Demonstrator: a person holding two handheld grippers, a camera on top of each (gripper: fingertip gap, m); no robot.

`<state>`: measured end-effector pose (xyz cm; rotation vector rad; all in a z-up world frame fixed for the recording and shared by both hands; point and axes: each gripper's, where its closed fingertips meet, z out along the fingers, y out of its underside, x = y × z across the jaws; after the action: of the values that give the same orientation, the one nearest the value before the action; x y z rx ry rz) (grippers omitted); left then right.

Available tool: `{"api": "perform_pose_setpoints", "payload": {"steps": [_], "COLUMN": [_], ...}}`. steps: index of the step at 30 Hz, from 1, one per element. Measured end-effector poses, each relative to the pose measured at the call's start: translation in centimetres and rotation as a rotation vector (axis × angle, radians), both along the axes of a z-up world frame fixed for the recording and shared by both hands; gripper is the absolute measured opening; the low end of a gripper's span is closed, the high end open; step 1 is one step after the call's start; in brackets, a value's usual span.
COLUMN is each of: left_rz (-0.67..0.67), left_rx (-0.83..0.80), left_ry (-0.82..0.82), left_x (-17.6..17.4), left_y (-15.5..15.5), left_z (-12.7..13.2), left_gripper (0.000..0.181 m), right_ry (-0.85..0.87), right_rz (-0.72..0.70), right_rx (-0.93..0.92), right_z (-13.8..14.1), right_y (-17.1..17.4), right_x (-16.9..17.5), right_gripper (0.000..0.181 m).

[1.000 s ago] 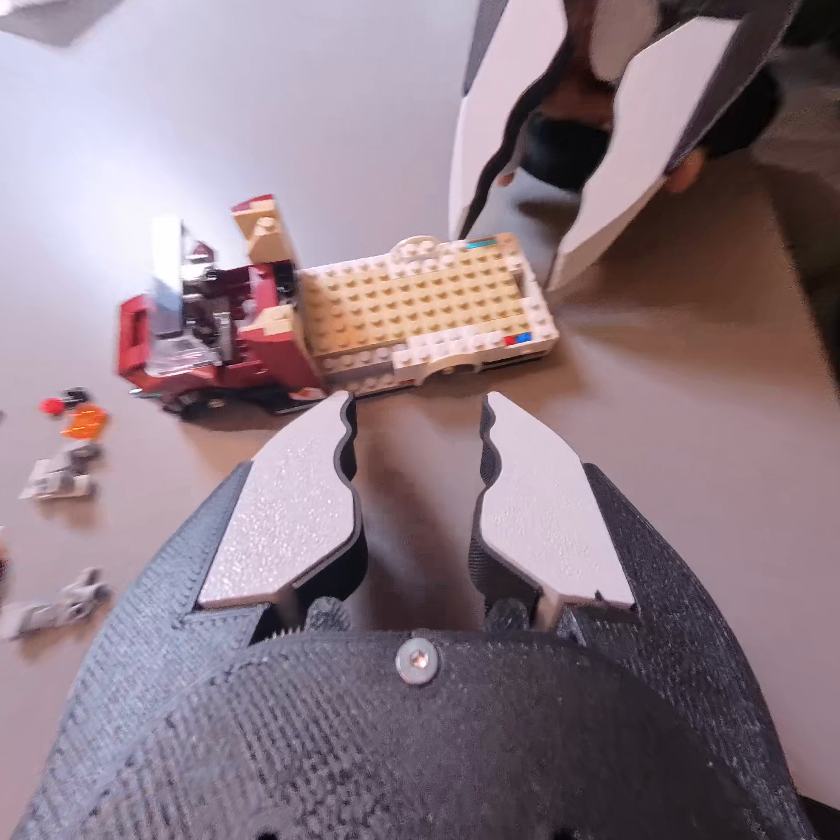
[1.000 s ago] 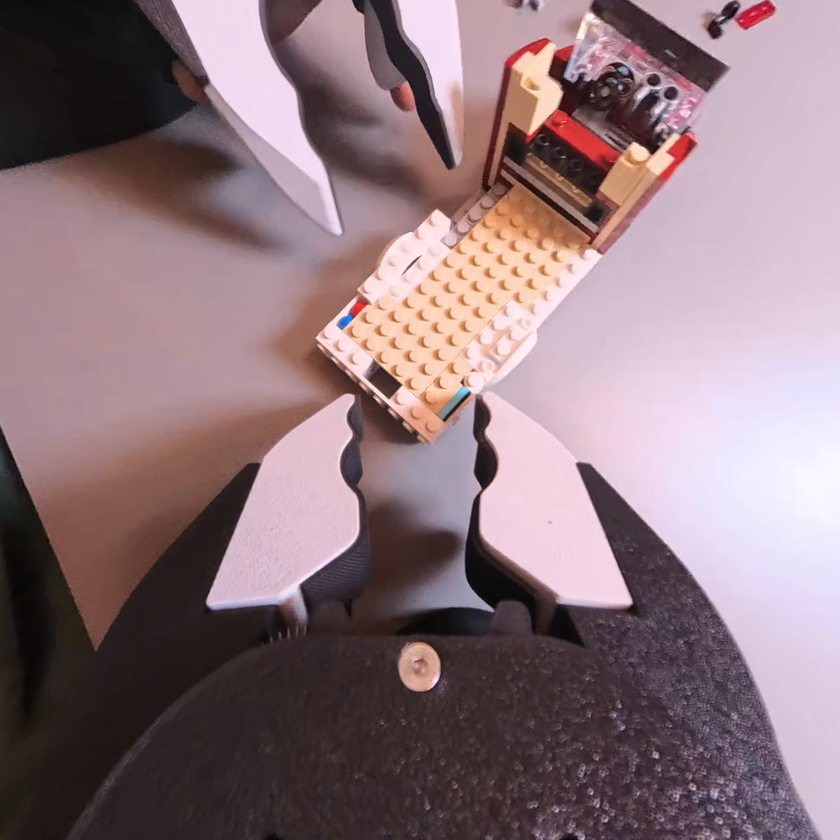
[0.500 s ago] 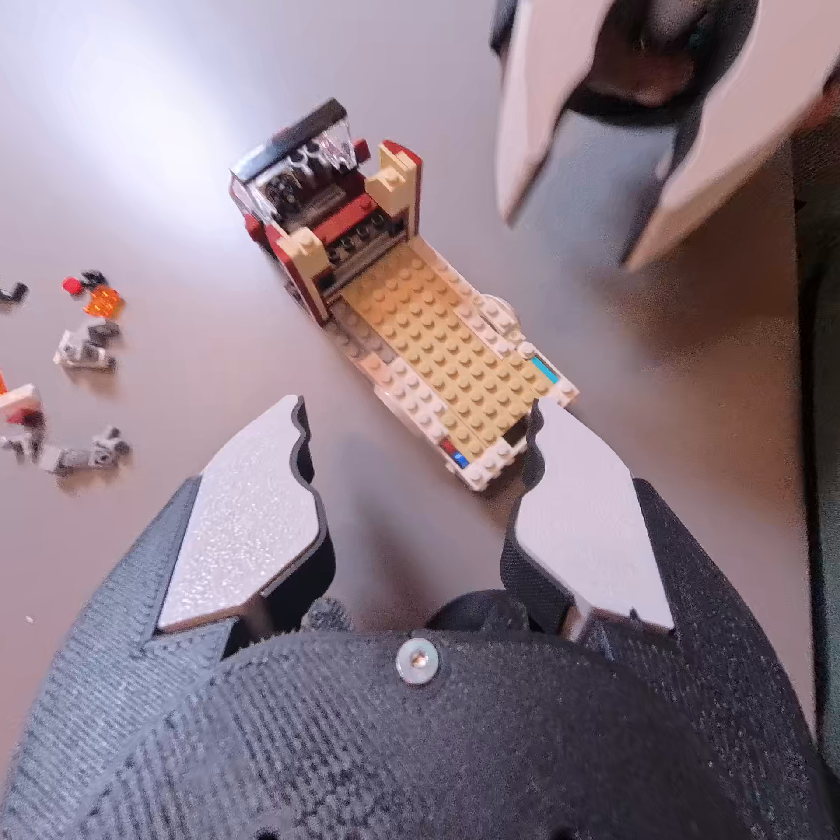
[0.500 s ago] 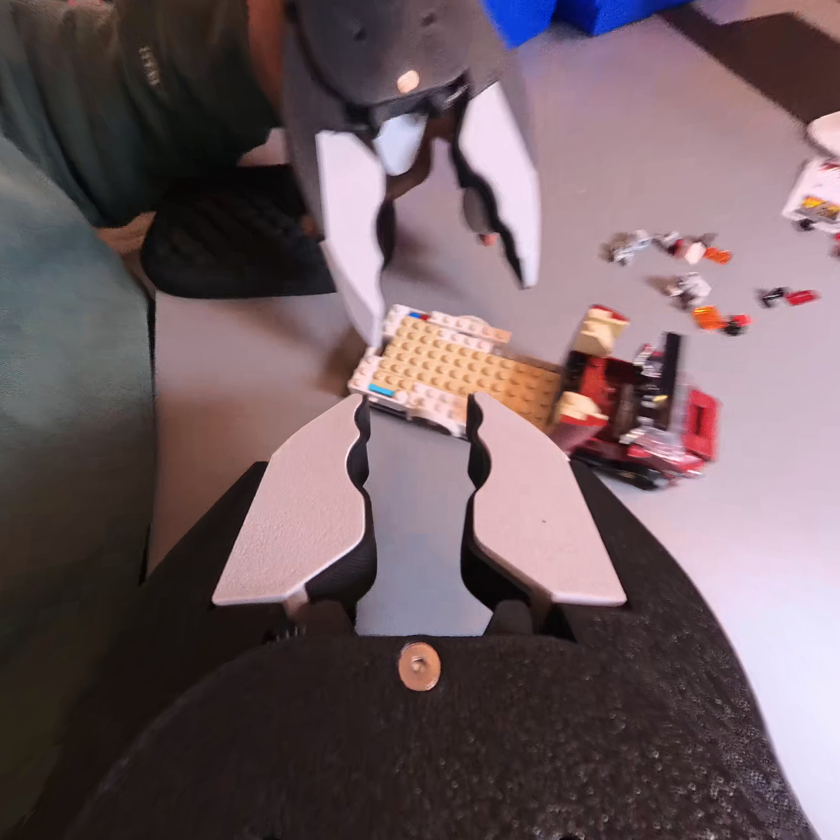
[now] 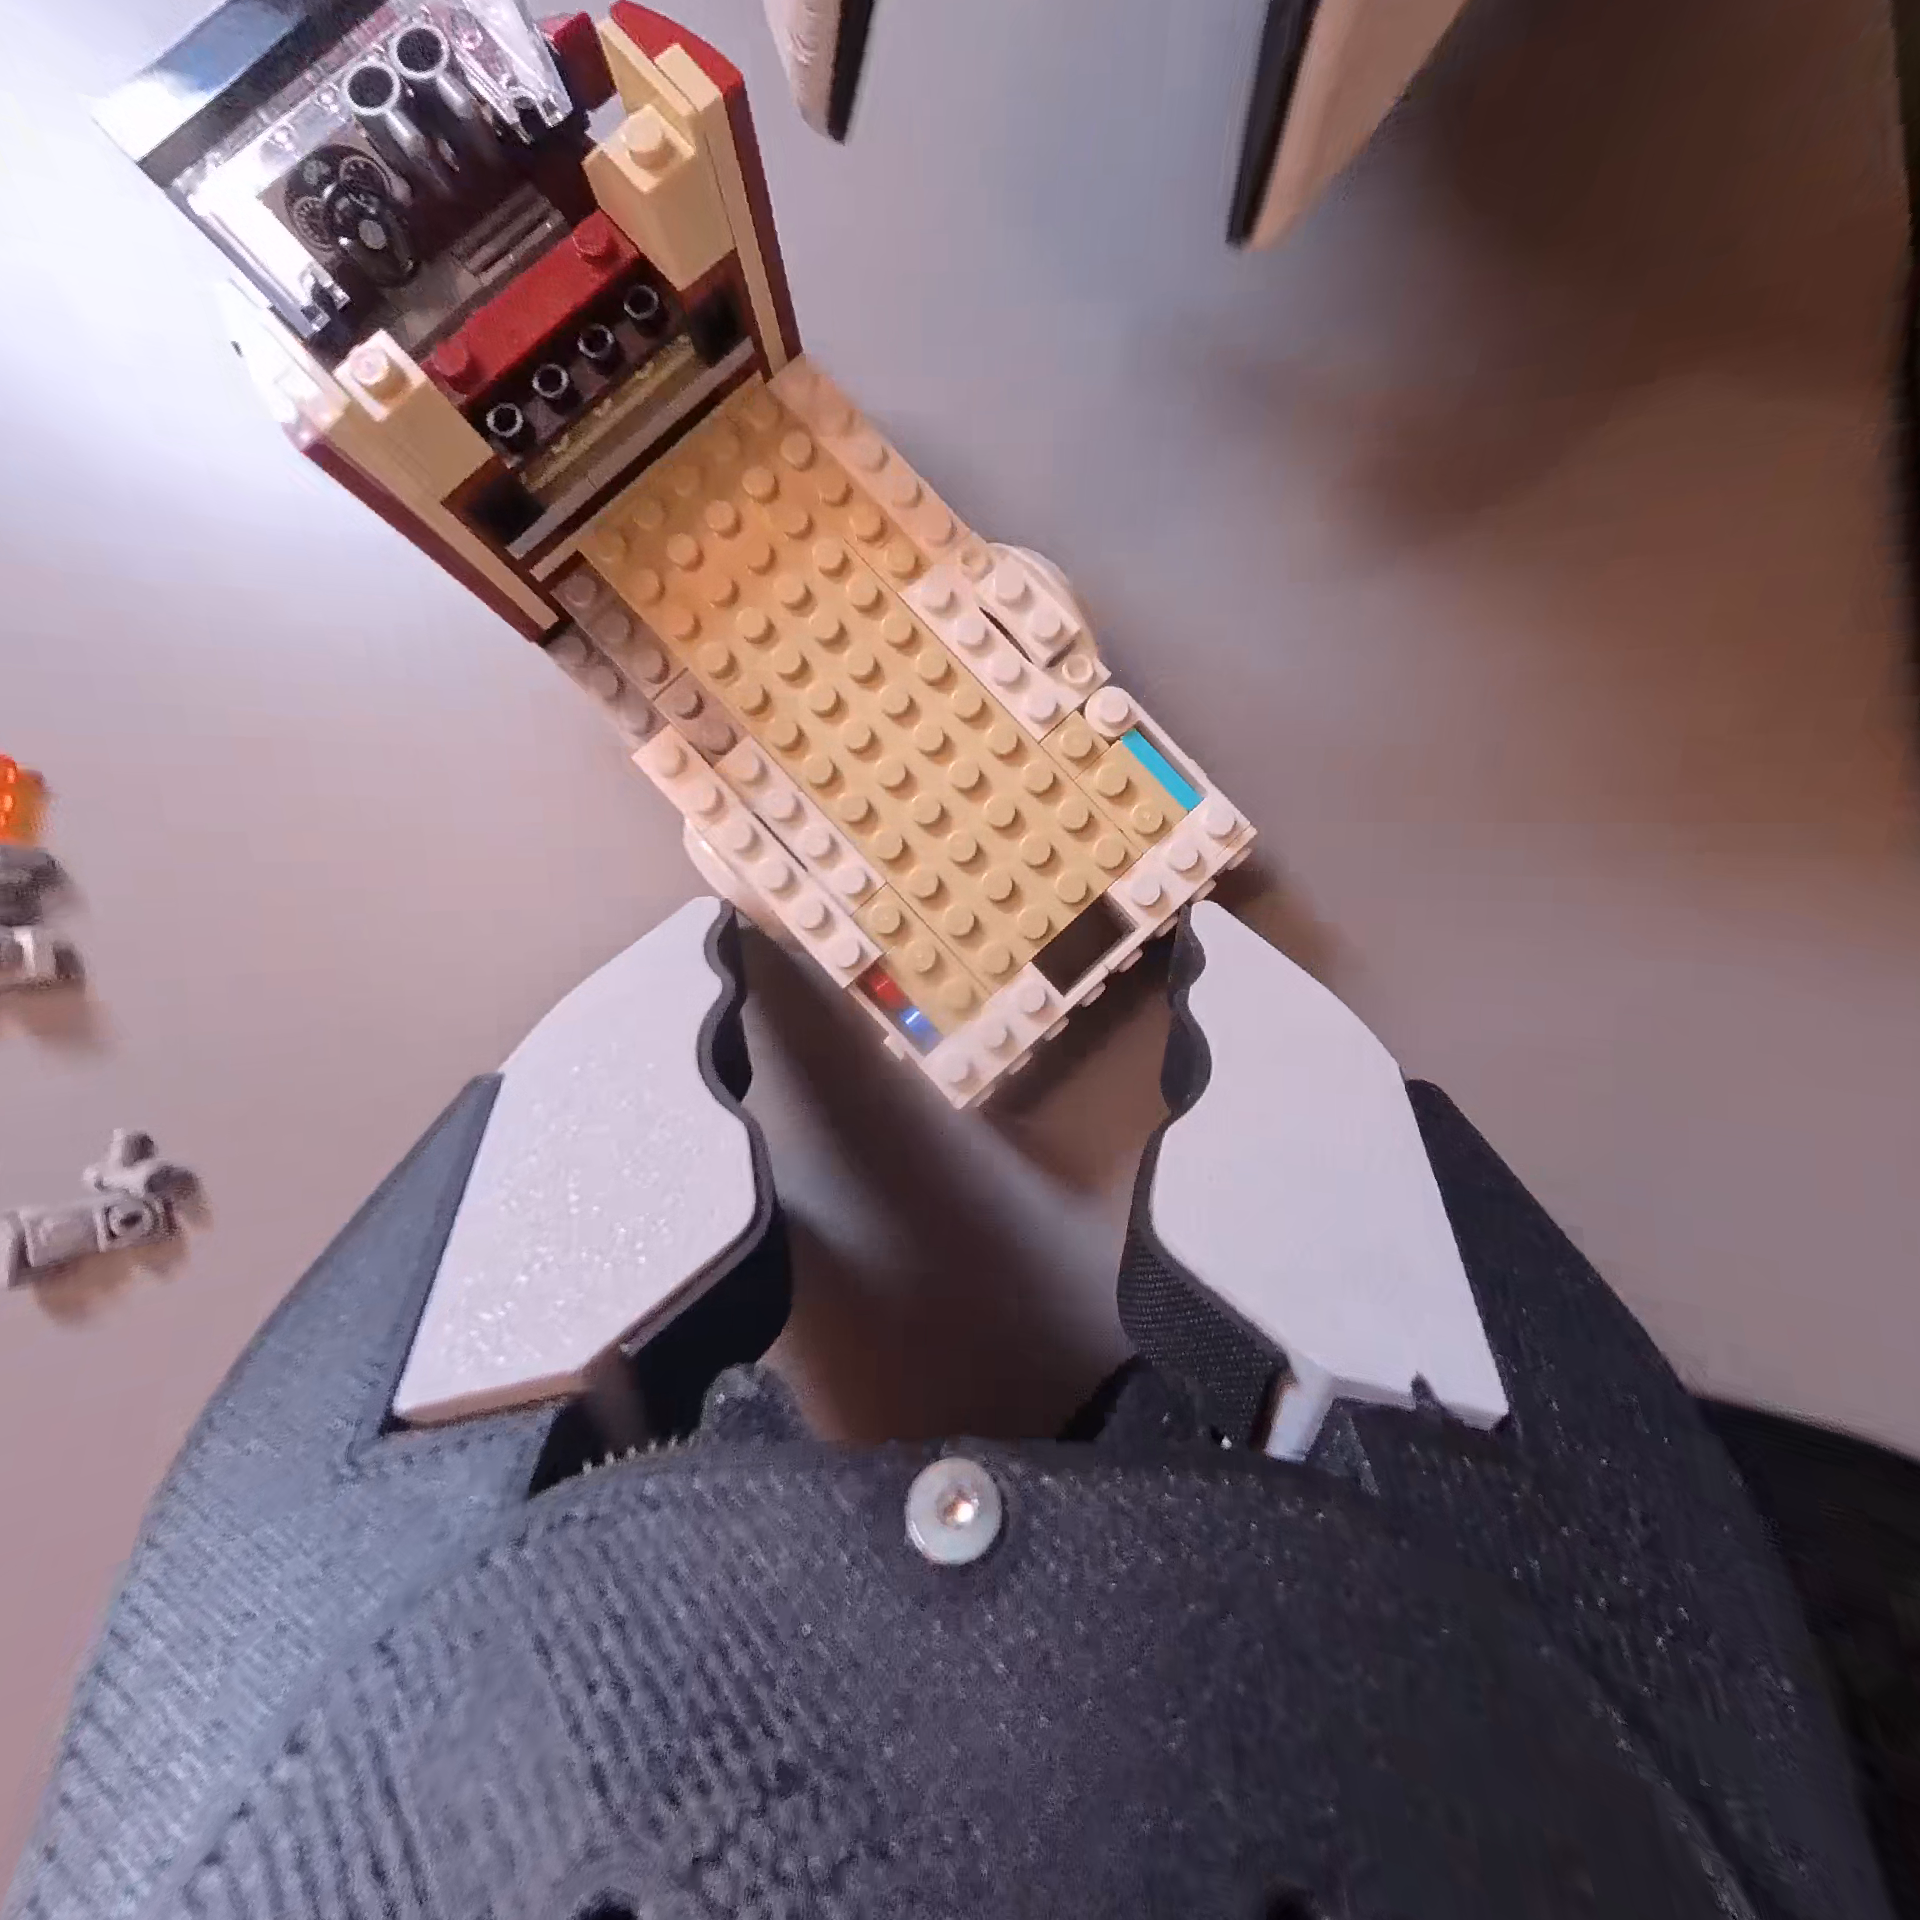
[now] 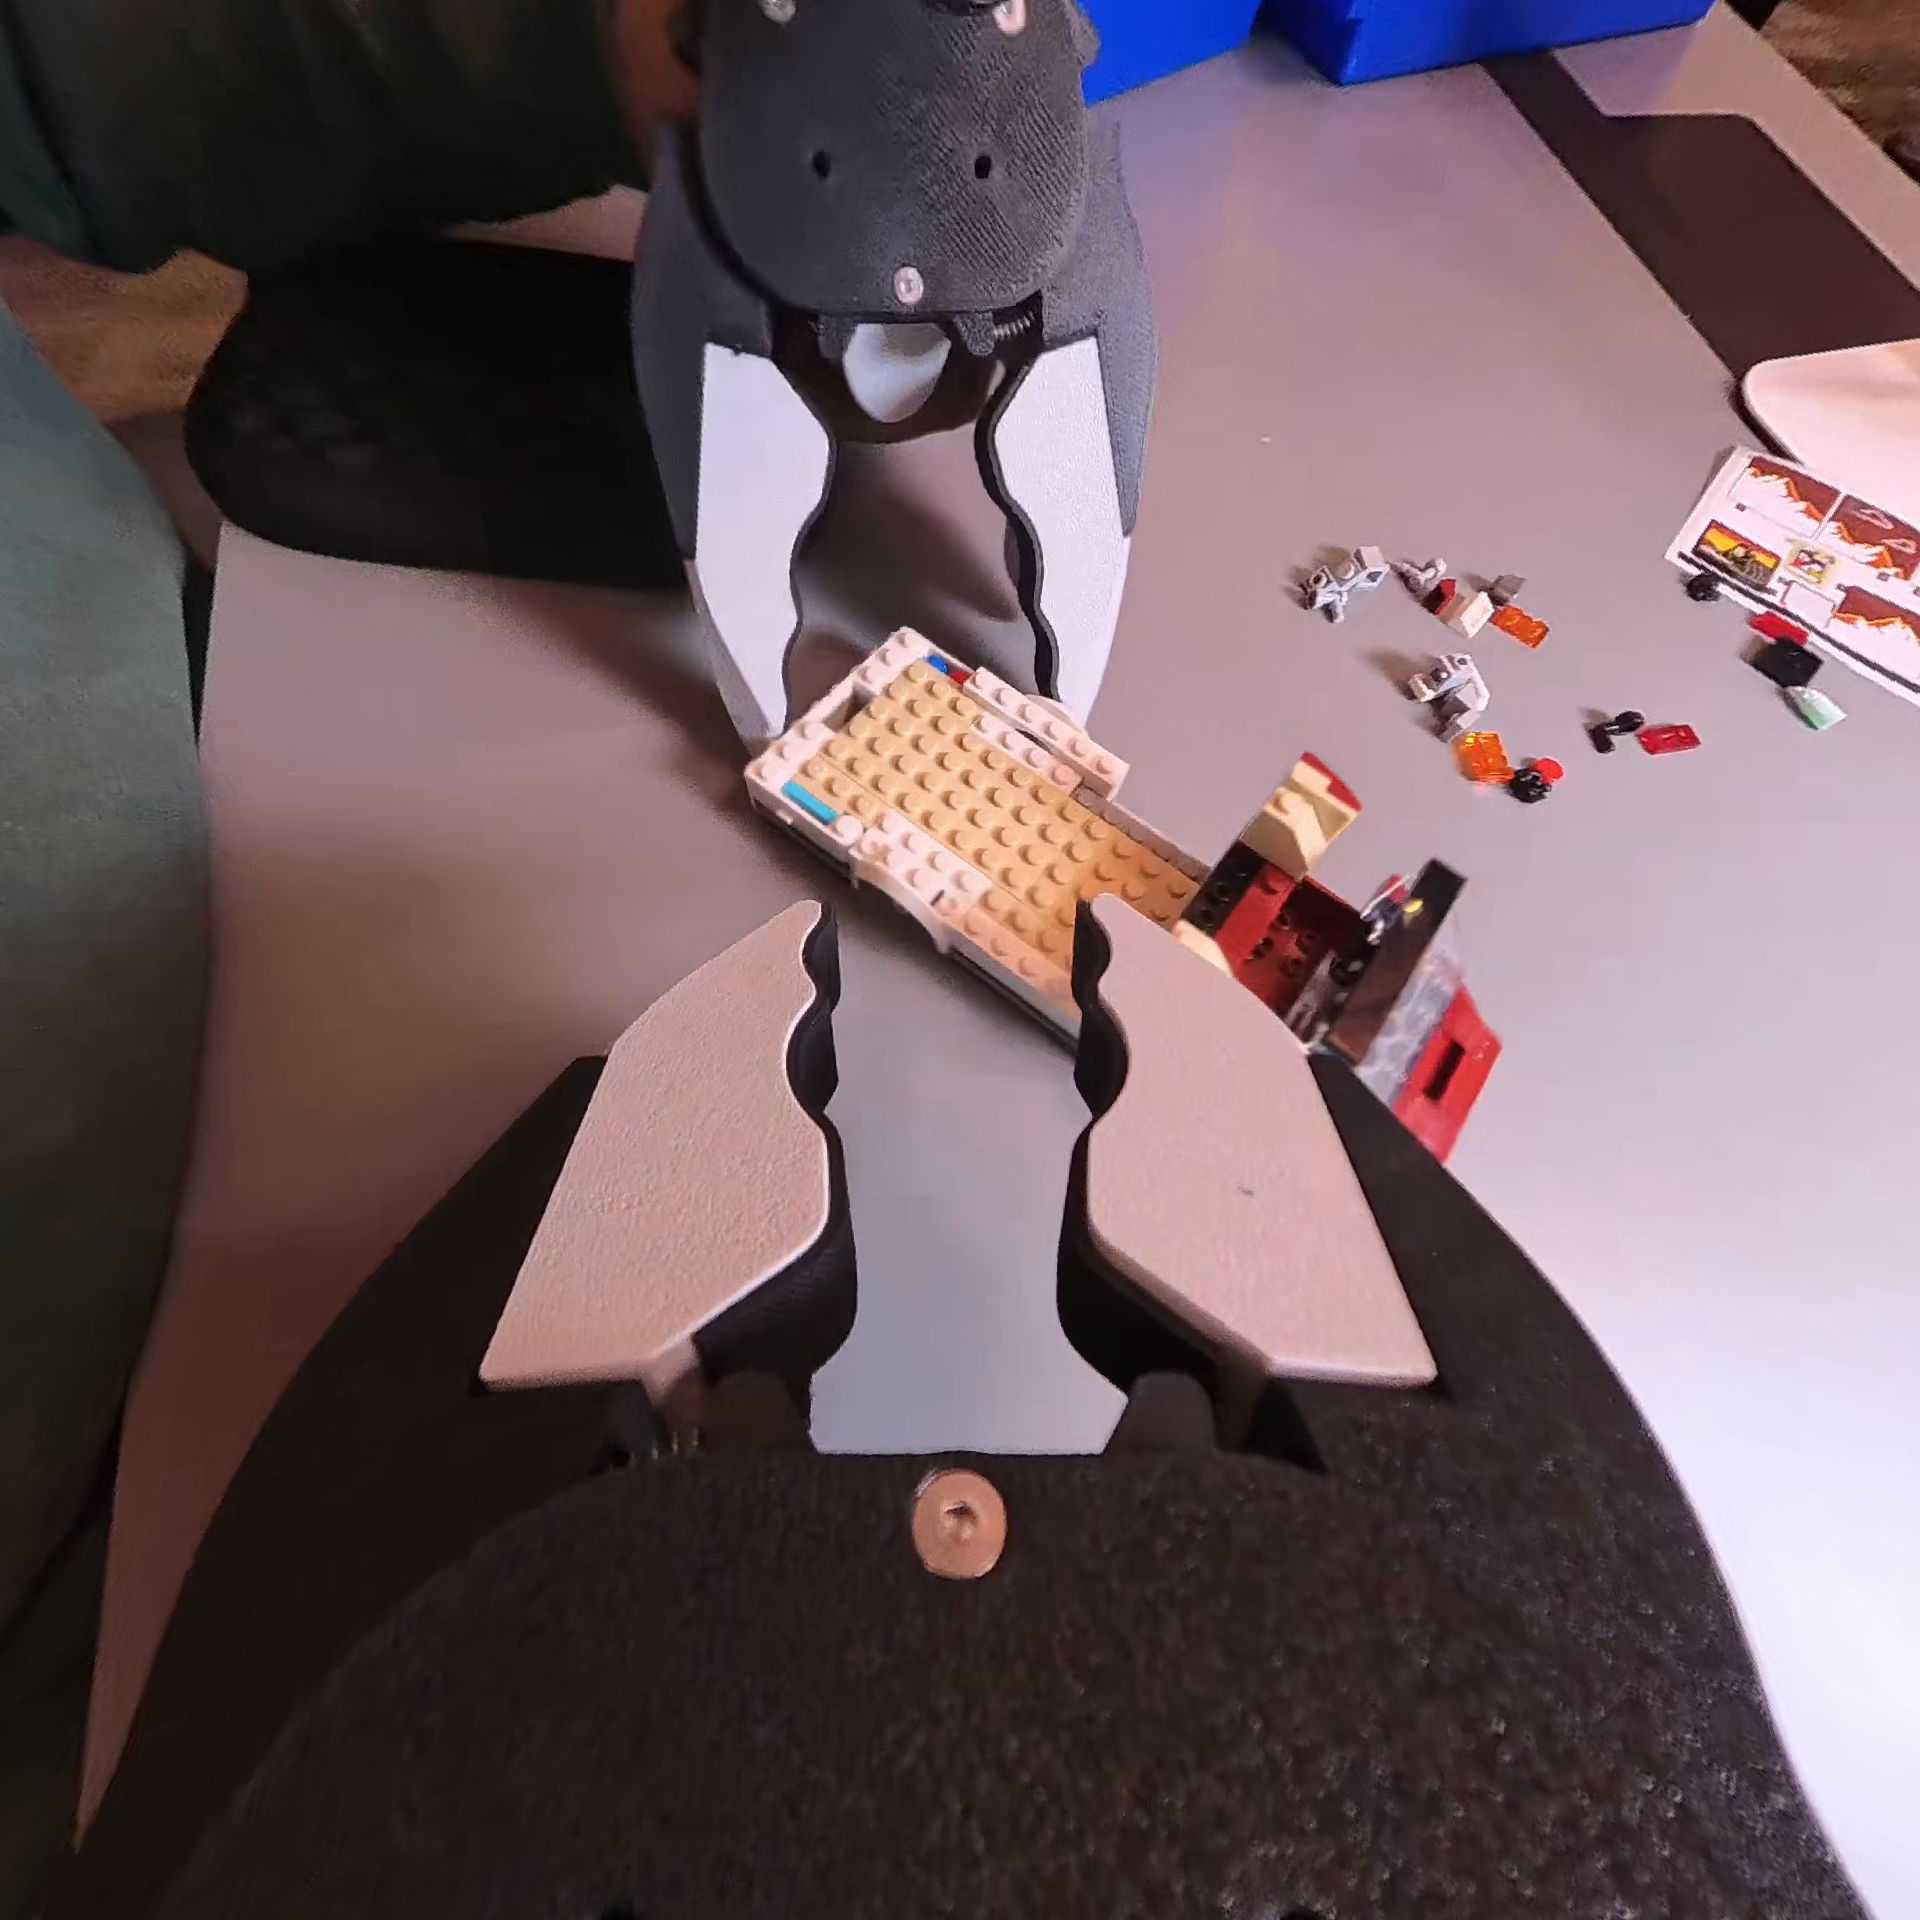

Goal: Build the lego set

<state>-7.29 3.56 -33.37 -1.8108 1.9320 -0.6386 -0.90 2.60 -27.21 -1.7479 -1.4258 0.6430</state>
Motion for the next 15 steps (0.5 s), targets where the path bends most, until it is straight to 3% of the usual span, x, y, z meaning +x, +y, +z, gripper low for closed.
{"api": "perform_pose_setpoints", "payload": {"steps": [4,9,15], "left_rz": [-0.161,0.016,0.119], "left_rx": [-0.026,-0.022,-0.023], "left_ry": [-0.028,-0.133,-0.2], "left_x": [-0.7,-1.8,-0.7], "left_y": [1.8,6.3,4.9], "left_z": [0.1,2.3,1.9], "left_gripper": [0.07,0.076,0.084], "right_ry": [0.049,0.09,0.19], "right_rz": [-0.06,-0.164,-0.274], "right_rx": [0.011,0.037,0.075], "right_z": [1.1,2.1,4.0], "right_y": [1.3,3.3,7.0], "right_x": [1.2,3.5,5.4], "right_gripper": [0.044,0.049,0.049]}}
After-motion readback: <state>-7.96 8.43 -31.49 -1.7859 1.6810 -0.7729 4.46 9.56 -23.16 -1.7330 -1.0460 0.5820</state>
